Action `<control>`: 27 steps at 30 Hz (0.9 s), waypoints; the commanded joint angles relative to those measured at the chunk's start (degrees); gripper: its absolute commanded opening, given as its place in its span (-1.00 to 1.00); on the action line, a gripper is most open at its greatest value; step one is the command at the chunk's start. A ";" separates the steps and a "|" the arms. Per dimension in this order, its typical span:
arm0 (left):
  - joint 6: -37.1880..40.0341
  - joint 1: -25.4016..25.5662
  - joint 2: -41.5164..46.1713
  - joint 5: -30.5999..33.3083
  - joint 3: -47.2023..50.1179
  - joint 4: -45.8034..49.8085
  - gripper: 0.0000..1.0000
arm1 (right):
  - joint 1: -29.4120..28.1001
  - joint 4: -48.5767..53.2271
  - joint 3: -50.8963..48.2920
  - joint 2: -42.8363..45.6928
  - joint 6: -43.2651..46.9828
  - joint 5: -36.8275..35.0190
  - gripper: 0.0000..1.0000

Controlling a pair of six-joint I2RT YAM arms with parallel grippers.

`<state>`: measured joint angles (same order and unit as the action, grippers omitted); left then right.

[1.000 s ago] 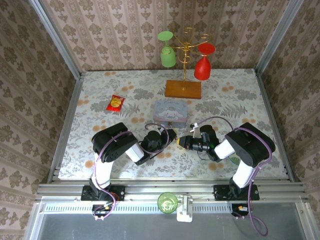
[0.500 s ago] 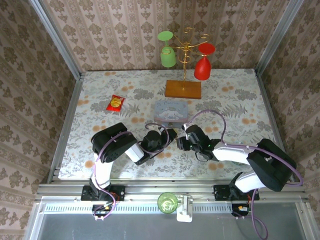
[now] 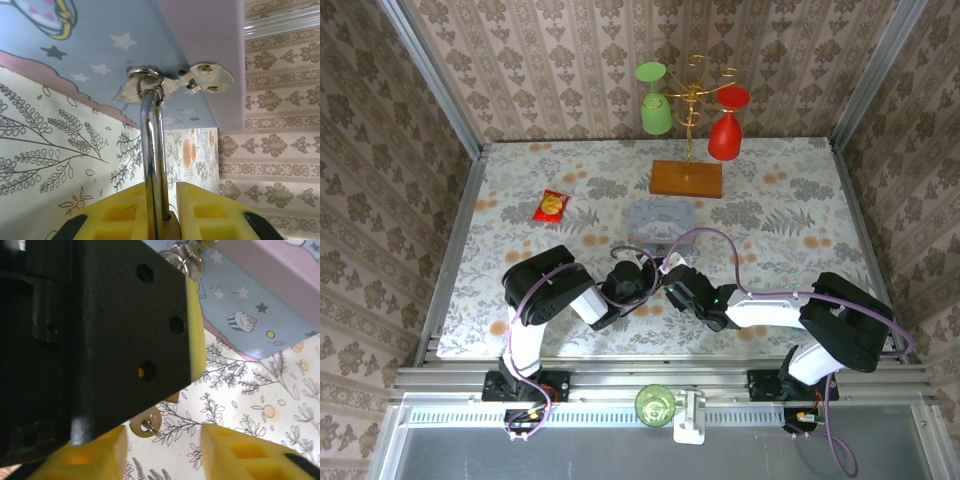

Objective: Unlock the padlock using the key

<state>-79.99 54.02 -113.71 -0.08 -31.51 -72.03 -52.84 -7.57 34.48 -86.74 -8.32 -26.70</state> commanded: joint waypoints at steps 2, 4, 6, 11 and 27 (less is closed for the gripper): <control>-0.50 0.46 1.91 -1.07 -0.32 -2.06 -0.84 | -0.33 -2.62 2.45 -2.79 1.97 -4.77 -0.40; -0.98 0.56 1.74 -1.09 -0.22 -2.15 -0.85 | -0.49 -3.45 3.12 -3.87 2.00 -4.46 -0.54; -0.88 0.65 1.61 -1.24 -0.31 -1.98 -0.84 | -0.53 -4.53 3.15 -4.13 1.62 -3.29 -0.77; -1.74 0.94 1.17 -1.13 -0.19 -2.27 -0.84 | -0.15 -4.33 3.38 -4.33 -1.53 -0.92 -1.00; -1.30 1.04 3.64 0.57 3.63 -2.50 -0.65 | 22.20 -36.83 -13.46 -8.14 -30.90 44.28 -1.00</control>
<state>-80.62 54.33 -113.19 1.76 -29.91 -72.01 -36.21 -35.31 23.83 -90.54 -28.42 14.02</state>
